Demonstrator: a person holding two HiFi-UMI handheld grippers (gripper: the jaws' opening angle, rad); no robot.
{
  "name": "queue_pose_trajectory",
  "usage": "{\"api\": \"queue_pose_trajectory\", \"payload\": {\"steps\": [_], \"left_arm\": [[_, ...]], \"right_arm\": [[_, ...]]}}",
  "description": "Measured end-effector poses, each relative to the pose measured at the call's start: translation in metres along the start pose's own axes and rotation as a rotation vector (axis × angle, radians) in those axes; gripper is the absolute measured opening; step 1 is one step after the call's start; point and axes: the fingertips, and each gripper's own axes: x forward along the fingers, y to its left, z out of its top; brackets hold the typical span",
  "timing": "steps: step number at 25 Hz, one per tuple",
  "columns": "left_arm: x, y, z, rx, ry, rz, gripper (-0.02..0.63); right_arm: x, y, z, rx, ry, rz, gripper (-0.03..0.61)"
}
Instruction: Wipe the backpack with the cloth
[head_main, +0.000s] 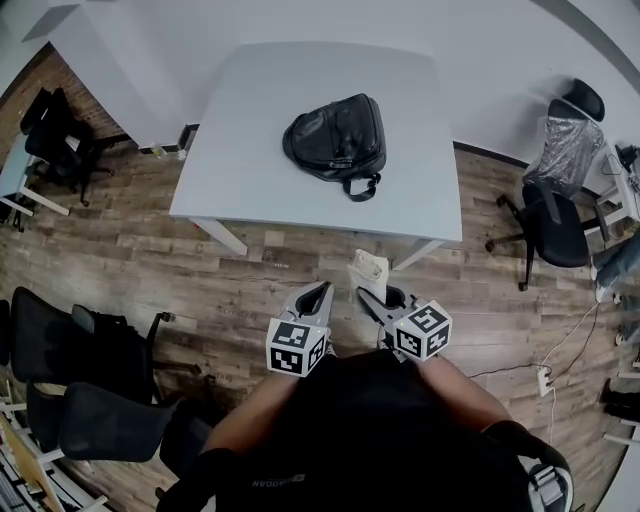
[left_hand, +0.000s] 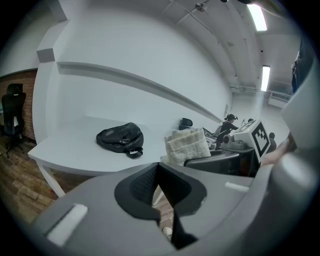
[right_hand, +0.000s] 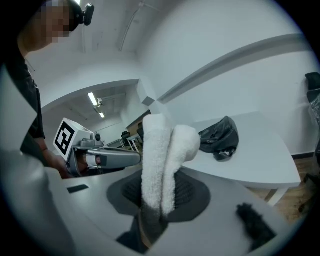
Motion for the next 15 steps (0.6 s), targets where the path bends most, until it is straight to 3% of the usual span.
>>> {"api": "queue_pose_trajectory", "payload": {"steps": [15], "left_arm": [[-0.015, 0.031, -0.004, -0.02, -0.011, -0.052, 0.006]], "right_arm": [[0.011, 0.001, 0.001, 0.034, -0.017, -0.129, 0.087]]}}
